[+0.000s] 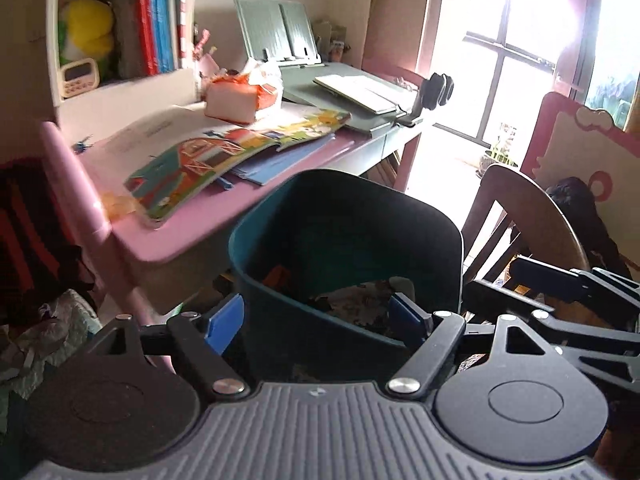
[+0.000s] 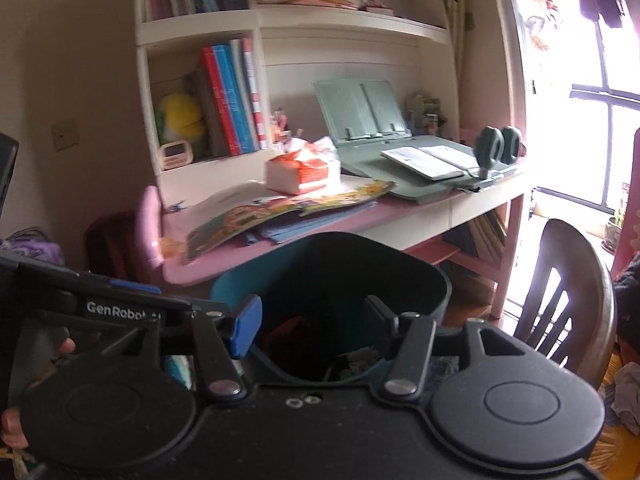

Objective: Collect trash
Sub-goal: 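Move both empty tools back under the quilt-covered chair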

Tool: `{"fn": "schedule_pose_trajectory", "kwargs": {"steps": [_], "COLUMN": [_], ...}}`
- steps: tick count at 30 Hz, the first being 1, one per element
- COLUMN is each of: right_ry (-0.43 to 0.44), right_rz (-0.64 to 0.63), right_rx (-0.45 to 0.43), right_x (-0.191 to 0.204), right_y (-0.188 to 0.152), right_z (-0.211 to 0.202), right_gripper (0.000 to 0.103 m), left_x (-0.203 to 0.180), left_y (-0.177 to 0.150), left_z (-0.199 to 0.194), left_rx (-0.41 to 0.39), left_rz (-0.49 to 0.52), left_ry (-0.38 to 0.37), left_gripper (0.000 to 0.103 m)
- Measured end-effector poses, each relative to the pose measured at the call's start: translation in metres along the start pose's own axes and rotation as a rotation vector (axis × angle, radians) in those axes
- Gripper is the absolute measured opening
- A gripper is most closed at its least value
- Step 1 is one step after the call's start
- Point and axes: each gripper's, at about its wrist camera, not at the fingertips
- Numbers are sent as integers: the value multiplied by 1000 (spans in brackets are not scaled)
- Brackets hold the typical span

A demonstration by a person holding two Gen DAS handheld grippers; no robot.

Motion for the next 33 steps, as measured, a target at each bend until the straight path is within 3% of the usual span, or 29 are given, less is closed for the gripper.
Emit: {"fn": "schedule_pose_trajectory", "kwargs": {"steps": [12,25,28,33], "right_ry": [158,382,419,458], "right_rz": [-59,-119,-132,-155], "right_rx": [-4,95,119,194], "right_x": [70,185,209,244], "right_y": [-18,-80,-99,-133], "right_z": [-42,-45,-41,-24], "right_gripper": [60,64,65,65], "left_x": [42,130,150,186], "left_y": [-52,-151,-175,-215], "left_z": [-97,-182,-194,-203], "left_rx": [-71,-95,-101,-121], "left_rz": [-59,-199,-227,-300], "left_ry": [64,206,242,270], "left_gripper": [82,83,86,101]}}
Point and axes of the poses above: each gripper's, at about its wrist camera, not at the fingertips, and z roughly the way its jaws point, x to its left, y to its top, and after that the axes turned 15 degrees about -y, right-handed
